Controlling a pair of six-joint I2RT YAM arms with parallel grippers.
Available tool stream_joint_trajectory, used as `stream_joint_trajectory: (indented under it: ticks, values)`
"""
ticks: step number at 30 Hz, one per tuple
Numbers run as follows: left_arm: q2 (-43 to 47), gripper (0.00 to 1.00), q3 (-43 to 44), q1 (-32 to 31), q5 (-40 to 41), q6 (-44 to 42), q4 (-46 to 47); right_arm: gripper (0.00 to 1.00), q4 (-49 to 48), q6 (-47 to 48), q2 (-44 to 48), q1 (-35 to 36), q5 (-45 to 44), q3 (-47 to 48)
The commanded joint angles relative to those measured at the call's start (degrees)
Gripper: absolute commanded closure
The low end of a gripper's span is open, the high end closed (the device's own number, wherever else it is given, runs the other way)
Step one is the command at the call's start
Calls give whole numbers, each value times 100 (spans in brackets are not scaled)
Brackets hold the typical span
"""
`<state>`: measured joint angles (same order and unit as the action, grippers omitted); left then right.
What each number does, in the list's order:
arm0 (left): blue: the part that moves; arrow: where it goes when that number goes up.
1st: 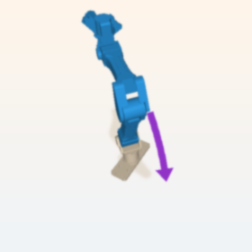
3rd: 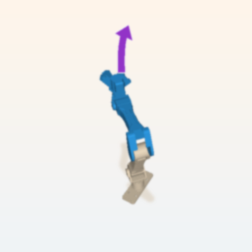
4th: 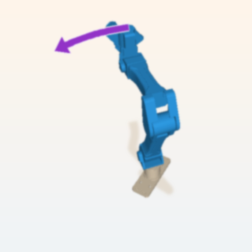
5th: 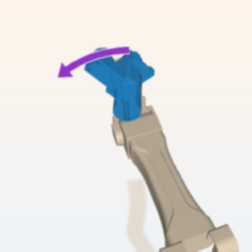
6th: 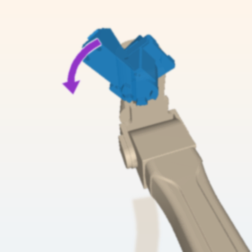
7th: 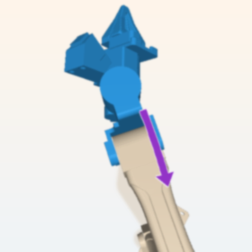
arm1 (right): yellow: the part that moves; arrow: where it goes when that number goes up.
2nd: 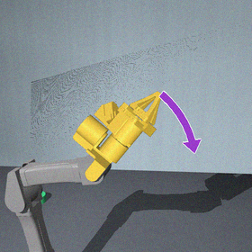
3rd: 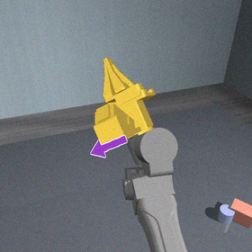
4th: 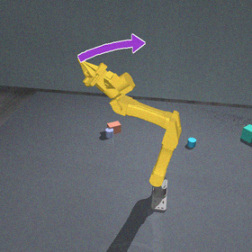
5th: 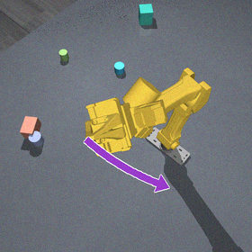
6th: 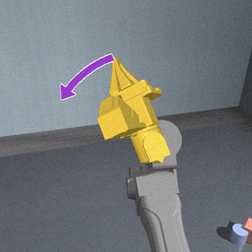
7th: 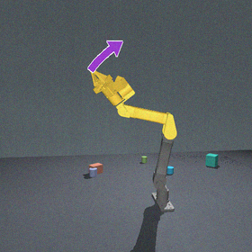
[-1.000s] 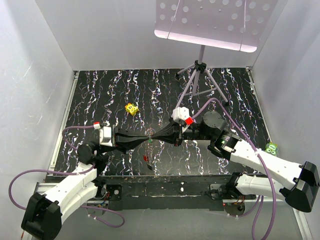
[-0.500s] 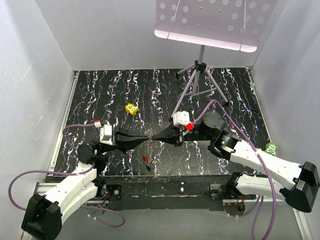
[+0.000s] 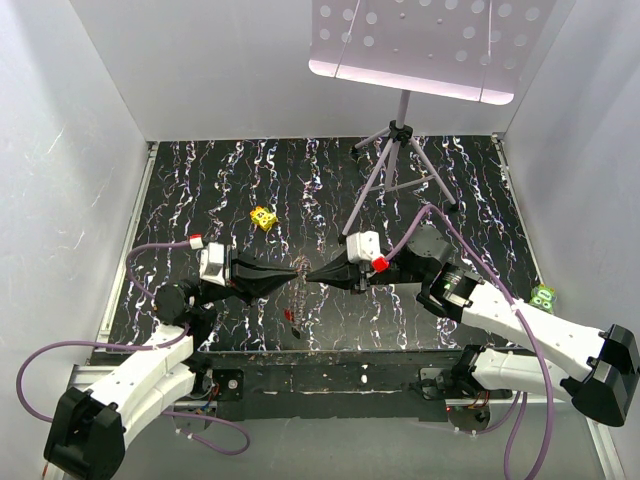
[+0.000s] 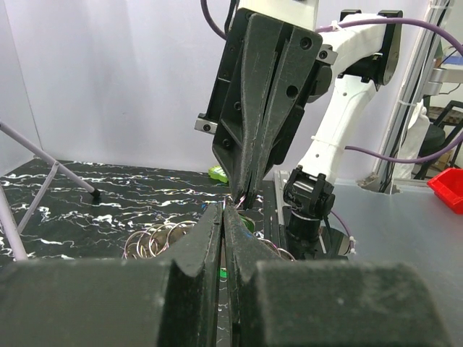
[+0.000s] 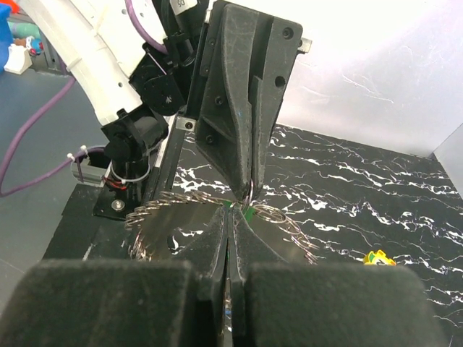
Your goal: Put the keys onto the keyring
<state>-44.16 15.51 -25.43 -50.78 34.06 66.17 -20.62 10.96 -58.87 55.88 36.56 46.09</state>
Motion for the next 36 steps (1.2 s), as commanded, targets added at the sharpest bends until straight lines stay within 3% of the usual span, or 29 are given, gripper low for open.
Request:
stream_joint_trajectory:
  ticks: [1, 13, 25, 31, 34, 36]
  values:
    - [13, 100, 295, 82, 376, 179, 247, 99, 111, 222, 95, 11, 115, -47]
    - [-57, 100, 269, 91, 1052, 777, 563, 99, 331, 679, 7, 90, -34, -126]
    - [12, 100, -65, 91, 1404, 830, 775, 99, 23, 662, -230, 187, -316, -135]
    - [285, 100, -302, 91, 1378, 584, 599, 61, 163, 627, -169, 187, -105, -21]
    - [390, 100, -346, 91, 1326, 479, 537, 50, 435, 583, -28, 187, 27, 58]
    - [426, 100, -355, 91, 1264, 470, 564, 47, 489, 277, 95, 143, -139, 155]
